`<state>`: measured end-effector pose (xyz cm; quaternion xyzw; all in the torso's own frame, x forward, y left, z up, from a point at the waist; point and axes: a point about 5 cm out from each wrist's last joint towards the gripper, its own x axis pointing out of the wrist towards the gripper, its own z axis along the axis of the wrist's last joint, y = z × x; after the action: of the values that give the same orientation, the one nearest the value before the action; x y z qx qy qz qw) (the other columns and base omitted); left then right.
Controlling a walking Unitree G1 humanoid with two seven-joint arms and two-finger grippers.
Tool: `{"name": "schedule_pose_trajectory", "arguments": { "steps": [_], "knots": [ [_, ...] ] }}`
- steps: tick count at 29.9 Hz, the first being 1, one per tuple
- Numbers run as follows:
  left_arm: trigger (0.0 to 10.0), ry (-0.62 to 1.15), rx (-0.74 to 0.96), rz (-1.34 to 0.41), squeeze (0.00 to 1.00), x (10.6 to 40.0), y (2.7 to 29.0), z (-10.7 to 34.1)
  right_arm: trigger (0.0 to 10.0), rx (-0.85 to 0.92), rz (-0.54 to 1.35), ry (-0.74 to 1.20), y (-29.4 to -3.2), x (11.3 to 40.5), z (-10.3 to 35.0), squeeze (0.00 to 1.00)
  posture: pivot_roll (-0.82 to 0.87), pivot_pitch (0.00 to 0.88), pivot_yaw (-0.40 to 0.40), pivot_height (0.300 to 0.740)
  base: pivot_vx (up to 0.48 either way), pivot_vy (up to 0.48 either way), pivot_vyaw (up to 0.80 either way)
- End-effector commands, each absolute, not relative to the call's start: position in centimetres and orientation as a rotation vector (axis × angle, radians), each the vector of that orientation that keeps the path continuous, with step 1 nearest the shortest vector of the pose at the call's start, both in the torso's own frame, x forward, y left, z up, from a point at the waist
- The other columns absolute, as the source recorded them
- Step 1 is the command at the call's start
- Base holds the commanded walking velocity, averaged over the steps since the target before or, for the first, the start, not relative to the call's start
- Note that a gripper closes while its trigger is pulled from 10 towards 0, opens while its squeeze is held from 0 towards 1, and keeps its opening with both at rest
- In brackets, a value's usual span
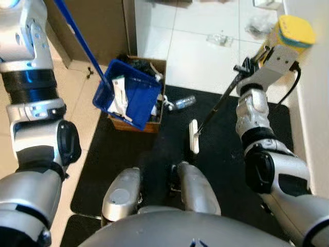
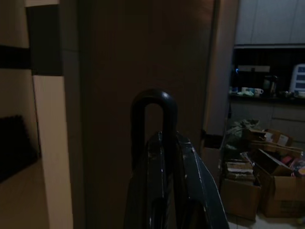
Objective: Sweep floor
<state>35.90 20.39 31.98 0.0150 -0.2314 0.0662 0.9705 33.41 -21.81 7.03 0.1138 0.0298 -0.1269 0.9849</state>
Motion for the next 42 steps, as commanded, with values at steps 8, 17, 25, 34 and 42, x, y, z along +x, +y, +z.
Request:
{"name": "schedule_pose_trajectory", "arguments": {
  "steps": [8, 17, 25, 34, 42],
  "knots": [
    [10.0, -0.524, 0.027, 0.139, 0.00, 35.5, 20.5, 32.9, 10.0, 0.220, -0.252, 0.031, -21.9, 33.7, 7.6, 0.00, 0.17, 0.004, -0.019, 0.740, 0.480, 0.000, 0.00],
    [10.0, -0.523, 0.029, 0.137, 0.00, 35.6, 20.6, 32.5, 10.0, 0.219, -0.252, 0.032, -21.9, 33.6, 7.6, 0.00, 0.17, 0.007, -0.019, 0.740, 0.459, 0.000, 0.00],
    [10.0, -0.552, 0.124, 0.070, 0.00, 35.9, 19.2, 32.2, 10.0, 0.219, -0.256, 0.032, -21.9, 33.6, 7.5, 0.00, 0.17, 0.007, -0.013, 0.740, 0.000, 0.000, 0.00],
    [10.0, -0.558, 0.236, 0.035, 0.00, 37.2, 17.9, 30.5, 10.0, 0.220, -0.266, 0.029, -22.1, 33.5, 7.5, 0.00, 0.16, 0.001, -0.009, 0.740, 0.000, 0.000, 0.00],
    [10.0, -0.625, 0.277, 0.037, 0.00, 37.8, 16.6, 30.2, 10.0, 0.219, -0.272, 0.019, -22.3, 33.5, 7.7, 0.00, 0.14, 0.000, -0.002, 0.740, 0.000, 0.000, 0.00]
  ]
}}
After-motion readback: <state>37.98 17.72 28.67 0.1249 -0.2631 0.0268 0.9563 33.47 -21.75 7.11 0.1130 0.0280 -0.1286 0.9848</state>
